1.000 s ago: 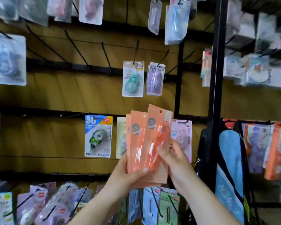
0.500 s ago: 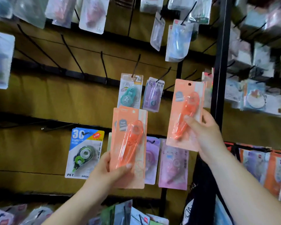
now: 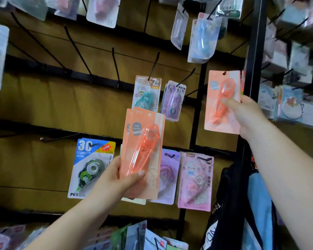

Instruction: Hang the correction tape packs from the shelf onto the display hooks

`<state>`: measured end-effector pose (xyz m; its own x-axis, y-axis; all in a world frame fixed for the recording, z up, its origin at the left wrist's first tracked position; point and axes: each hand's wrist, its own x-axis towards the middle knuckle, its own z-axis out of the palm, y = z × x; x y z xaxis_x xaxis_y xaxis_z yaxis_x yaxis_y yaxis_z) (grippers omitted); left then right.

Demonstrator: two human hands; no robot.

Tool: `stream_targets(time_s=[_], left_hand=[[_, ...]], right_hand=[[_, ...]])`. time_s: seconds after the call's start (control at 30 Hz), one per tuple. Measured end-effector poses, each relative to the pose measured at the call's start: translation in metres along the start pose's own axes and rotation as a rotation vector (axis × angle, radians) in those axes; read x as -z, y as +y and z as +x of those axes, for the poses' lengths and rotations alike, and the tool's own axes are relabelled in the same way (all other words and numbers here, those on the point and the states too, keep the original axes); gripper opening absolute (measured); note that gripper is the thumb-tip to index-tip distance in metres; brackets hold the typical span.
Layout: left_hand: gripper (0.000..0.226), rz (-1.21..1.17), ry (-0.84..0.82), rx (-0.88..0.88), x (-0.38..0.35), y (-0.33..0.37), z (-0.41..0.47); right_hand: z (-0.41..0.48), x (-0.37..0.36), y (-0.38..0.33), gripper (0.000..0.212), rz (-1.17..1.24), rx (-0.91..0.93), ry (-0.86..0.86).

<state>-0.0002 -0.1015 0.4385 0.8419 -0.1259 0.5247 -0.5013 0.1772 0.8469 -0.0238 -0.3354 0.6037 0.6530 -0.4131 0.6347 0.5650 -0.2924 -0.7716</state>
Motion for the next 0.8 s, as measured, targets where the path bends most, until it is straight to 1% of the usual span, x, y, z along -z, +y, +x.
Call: stream_targets(time_s=[0.17, 0.23, 0.33, 0.43, 0.53, 0.57, 0.63, 0.73, 0.8], left_hand=[[0.046, -0.034, 0.016, 0.033, 0.002, -0.007, 0.0], [0.045, -0.038, 0.008, 0.039, 0.003, -0.01, 0.001], [0.04, -0.051, -0.002, 0.043, 0.004, -0.01, 0.002], [0.047, -0.035, 0.006, 0.036, 0.006, -0.008, 0.004], [0.044, -0.033, 0.024, 0.025, 0.006, -0.006, 0.007], [0.047, -0.03, 0.018, 0.022, 0.005, -0.006, 0.008], [0.052, -0.01, 0.01, 0.02, 0.004, -0.005, 0.01], [0.044, 0.006, 0.017, 0.014, 0.003, -0.002, 0.011], [0.042, 0.0, 0.012, 0.007, 0.001, -0.001, 0.011]], right_hand=[[0.006, -0.005, 0.012, 0.037, 0.004, -0.024, -0.026], [0.011, -0.009, 0.016, 0.037, -0.034, -0.007, -0.024], [0.021, -0.016, 0.023, 0.04, -0.156, 0.024, 0.012], [0.032, -0.023, 0.028, 0.045, -0.291, 0.01, 0.016], [0.038, -0.028, 0.033, 0.046, -0.482, 0.039, 0.062], [0.039, -0.03, 0.037, 0.047, -0.502, 0.046, 0.075], [0.041, -0.032, 0.042, 0.051, -0.469, 0.034, 0.071], [0.038, -0.033, 0.044, 0.057, -0.461, 0.016, 0.065], [0.032, -0.03, 0.045, 0.06, -0.522, 0.024, 0.072]])
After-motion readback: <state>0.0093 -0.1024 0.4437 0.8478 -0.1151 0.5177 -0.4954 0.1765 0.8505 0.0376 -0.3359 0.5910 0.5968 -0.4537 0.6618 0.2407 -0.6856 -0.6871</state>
